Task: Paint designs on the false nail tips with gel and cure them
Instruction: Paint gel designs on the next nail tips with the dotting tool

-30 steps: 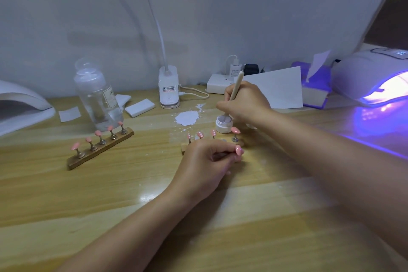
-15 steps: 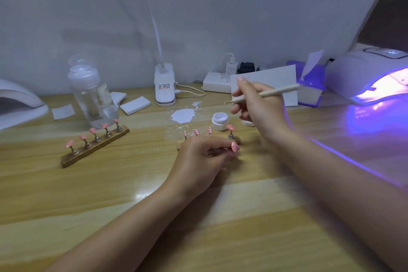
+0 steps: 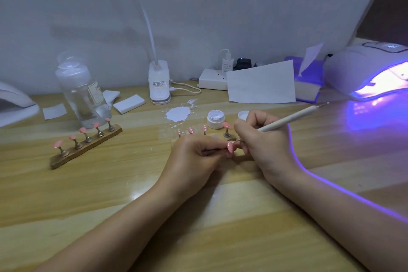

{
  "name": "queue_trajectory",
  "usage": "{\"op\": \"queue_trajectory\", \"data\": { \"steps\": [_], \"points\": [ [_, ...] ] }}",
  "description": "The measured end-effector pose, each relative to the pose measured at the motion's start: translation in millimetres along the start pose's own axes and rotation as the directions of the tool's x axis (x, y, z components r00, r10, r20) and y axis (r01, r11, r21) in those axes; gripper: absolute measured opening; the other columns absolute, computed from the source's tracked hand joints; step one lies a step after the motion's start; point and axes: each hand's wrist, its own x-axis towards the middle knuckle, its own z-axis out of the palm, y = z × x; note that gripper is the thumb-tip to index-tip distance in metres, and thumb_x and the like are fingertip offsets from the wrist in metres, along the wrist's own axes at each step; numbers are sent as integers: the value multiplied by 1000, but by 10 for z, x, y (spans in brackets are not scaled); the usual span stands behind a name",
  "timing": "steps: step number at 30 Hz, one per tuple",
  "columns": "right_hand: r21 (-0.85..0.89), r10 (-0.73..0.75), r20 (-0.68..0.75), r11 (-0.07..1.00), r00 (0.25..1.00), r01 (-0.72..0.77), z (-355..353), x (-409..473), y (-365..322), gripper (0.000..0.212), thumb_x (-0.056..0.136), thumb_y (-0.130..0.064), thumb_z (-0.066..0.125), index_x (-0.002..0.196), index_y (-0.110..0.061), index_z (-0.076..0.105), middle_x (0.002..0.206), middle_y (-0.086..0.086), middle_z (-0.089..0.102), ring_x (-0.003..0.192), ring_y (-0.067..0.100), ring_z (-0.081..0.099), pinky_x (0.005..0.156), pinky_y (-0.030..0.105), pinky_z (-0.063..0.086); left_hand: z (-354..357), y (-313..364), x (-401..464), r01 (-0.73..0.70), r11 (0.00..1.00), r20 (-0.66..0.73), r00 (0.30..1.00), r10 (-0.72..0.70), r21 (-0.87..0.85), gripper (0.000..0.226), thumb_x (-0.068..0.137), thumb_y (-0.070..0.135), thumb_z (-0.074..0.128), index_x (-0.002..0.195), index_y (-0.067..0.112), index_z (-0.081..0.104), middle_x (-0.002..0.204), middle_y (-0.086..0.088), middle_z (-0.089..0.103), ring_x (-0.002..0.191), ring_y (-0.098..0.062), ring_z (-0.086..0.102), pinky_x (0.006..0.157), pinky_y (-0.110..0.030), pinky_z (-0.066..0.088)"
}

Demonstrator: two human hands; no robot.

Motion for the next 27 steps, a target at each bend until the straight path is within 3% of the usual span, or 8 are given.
{"op": "queue_trajectory", "data": {
  "steps": [3,6,15,20,27],
  "points": [
    [-7,-9,4,1000,1000,10,-16,29,19,41,71,0,61,44,-13,32,33,-2,28,30,18,49,51,33,44,6,-3,-7,10,1000,8,1000,-11,16,18,82,3,64,89,15,75,80,-1,74,72,-7,59,70,-41,55],
    [-10,-19,26,1000,999,19,-16,33,38,45,70,0,65,42,-16,33,33,-2,29,31,18,50,47,31,43,14,7,-4,16,1000,6,1000,-16,24,17,83,4,64,88,16,75,79,-2,74,70,-6,57,70,-43,55],
    [-20,-12,46,1000,999,12,-19,39,63,46,74,-3,66,45,-14,33,32,0,33,31,17,50,42,24,41,15,13,-13,13,1000,15,1000,-12,-17,16,82,5,65,88,15,75,77,2,73,68,3,59,62,-21,55],
    [-24,-4,44,1000,999,5,-15,33,55,43,74,-1,63,46,-13,32,32,0,33,30,16,48,40,23,42,14,7,4,17,999,3,1000,-17,30,16,82,6,65,87,17,75,78,4,73,72,-3,61,70,-33,56],
    [-27,10,50,1000,999,-9,-11,21,35,39,72,-2,61,47,-12,32,32,0,33,31,16,49,37,20,39,16,8,-8,15,1000,10,1000,-15,-8,19,82,3,65,86,18,75,76,5,73,70,1,61,62,-20,55]
  ]
}}
